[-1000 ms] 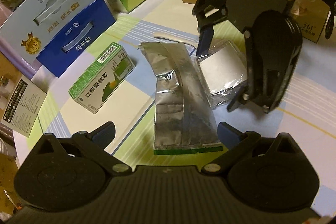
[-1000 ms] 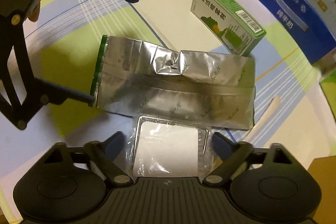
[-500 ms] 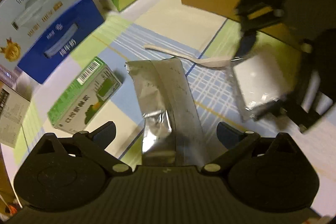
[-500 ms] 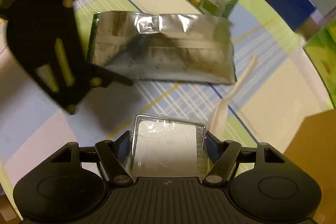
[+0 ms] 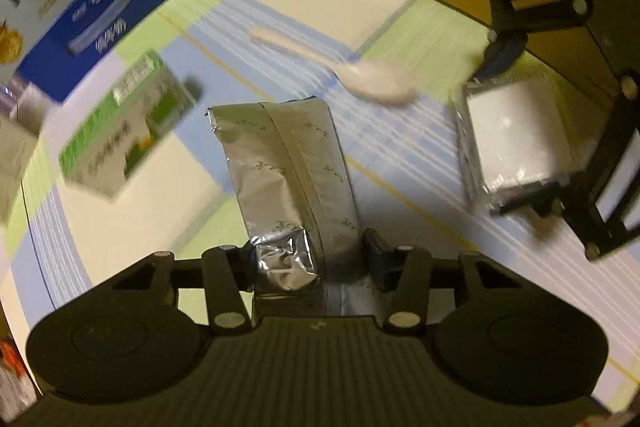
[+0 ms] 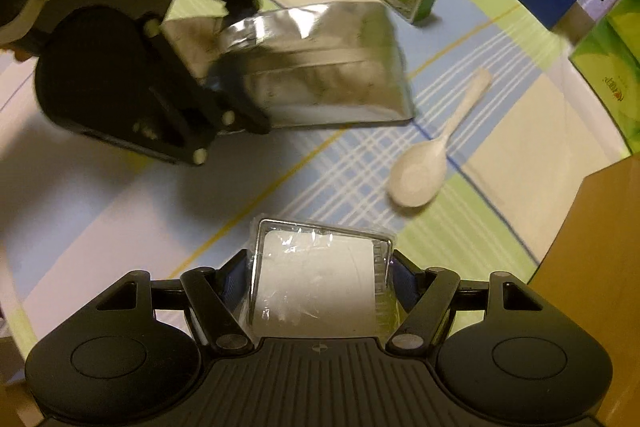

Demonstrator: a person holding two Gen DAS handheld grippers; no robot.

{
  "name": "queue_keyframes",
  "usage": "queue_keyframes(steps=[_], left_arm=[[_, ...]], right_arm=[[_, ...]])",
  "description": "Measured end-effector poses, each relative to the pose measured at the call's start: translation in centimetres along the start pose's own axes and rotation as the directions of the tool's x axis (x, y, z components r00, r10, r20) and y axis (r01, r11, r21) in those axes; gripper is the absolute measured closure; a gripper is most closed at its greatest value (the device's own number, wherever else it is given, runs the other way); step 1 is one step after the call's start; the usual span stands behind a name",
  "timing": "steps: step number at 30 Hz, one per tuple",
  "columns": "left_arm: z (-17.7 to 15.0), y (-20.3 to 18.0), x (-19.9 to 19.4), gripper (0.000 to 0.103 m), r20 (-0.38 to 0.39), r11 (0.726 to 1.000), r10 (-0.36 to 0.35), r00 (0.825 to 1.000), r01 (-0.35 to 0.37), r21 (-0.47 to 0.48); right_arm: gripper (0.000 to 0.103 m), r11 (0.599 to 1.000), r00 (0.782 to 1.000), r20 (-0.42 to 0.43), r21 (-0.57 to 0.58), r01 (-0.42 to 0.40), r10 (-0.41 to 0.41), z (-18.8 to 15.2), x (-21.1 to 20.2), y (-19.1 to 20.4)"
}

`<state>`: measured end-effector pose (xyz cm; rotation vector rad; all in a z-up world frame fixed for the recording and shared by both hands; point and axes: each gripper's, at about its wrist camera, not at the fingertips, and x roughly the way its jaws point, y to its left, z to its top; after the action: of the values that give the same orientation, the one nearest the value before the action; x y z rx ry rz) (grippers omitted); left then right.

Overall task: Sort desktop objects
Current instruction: 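Grasp the silver foil packet with the left tool while the right tool grasps the clear wrapped packet, then lift both packets and carry them toward the cardboard box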

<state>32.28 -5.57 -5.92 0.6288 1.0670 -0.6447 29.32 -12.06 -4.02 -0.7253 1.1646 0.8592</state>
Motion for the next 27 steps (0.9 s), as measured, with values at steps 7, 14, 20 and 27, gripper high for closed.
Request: queue_keyframes(steps=[7, 14, 20, 27], left_arm=[[-5.5, -4.9, -3.9, 0.061, -0.02, 0.992, -0.088, 0.996, 0.086, -0.089], [-8.5, -8.6, -6.2, 0.058, -0.024, 0.974, -0.16, 0.987, 0.154, -0.167], [-9.1, -8.6, -5.3, 0.053, -0.035, 0.956, -0.155, 0.987, 0.141, -0.258], [-8.0, -8.8, -4.3, 0.052, -0.072, 0.952, -0.142, 0.987, 0.116, -0.285]], right_arm=[[0.034, 0.999, 0.999, 0.031, 0.02, -0.035, 0.034, -3.1, -2.0, 5.0], [0.034, 0.998, 0.998, 0.057, 0.042, -0.037, 0.035, -8.4, -2.6, 10.6], [0.034, 0.983, 0.993, 0.115, 0.18, -0.034, 0.013, -12.1, -2.5, 12.2], [0.034, 0.949, 0.976, 0.197, 0.315, 0.03, -0.096, -13.8, -3.1, 12.0]])
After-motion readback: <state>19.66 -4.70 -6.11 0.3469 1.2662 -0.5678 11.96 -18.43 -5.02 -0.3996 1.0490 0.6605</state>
